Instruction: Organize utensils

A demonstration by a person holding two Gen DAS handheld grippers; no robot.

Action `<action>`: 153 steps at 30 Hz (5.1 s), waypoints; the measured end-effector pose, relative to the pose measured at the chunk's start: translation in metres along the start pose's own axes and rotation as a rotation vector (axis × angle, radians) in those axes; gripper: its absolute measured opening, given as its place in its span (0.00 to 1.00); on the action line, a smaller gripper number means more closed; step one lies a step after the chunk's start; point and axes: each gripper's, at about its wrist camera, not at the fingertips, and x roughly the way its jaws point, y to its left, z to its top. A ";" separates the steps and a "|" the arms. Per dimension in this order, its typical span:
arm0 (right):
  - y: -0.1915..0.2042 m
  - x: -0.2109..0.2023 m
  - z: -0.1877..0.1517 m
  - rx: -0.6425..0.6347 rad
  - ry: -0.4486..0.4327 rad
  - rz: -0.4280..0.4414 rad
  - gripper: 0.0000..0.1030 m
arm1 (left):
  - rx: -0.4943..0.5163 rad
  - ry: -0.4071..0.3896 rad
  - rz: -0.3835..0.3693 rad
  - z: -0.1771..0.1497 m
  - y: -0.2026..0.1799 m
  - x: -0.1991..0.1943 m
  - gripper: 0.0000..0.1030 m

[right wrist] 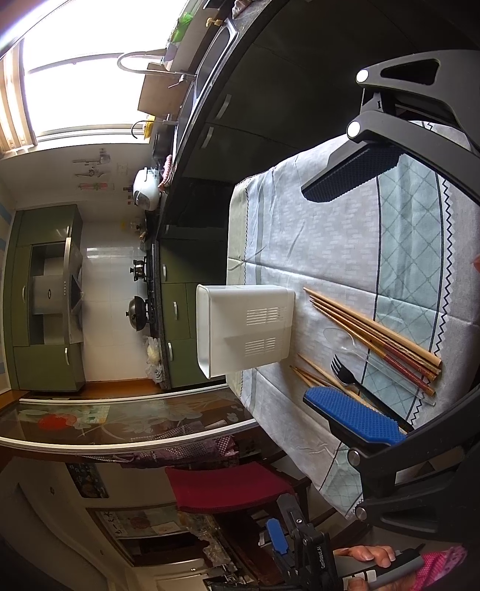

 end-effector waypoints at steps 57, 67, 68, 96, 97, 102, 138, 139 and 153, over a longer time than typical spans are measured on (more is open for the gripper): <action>-0.008 0.019 -0.011 0.025 0.055 0.032 0.96 | -0.004 0.055 -0.022 0.002 -0.008 0.014 0.94; -0.039 0.063 -0.002 0.129 0.290 0.155 0.96 | 0.031 0.397 -0.143 0.019 -0.045 0.084 0.94; -0.043 0.065 -0.001 0.133 0.300 0.126 0.96 | 0.026 0.433 -0.166 0.018 -0.050 0.091 0.94; -0.051 0.098 0.000 0.186 0.454 0.248 0.96 | 0.143 0.876 -0.184 -0.031 -0.119 0.194 0.24; -0.049 0.103 0.002 0.190 0.475 0.271 0.96 | 0.140 0.876 -0.186 -0.031 -0.119 0.195 0.20; -0.039 0.132 0.012 0.214 0.623 0.366 0.90 | 0.100 0.865 -0.212 -0.027 -0.110 0.195 0.08; 0.035 0.256 -0.031 0.277 1.059 0.234 0.12 | 0.029 0.520 -0.224 0.020 -0.040 0.111 0.08; 0.036 0.257 -0.031 0.273 1.058 0.230 0.12 | 0.028 0.520 -0.222 0.020 -0.040 0.111 0.08; 0.053 0.230 -0.008 0.229 0.840 0.276 0.05 | 0.025 0.460 -0.188 0.044 -0.041 0.106 0.08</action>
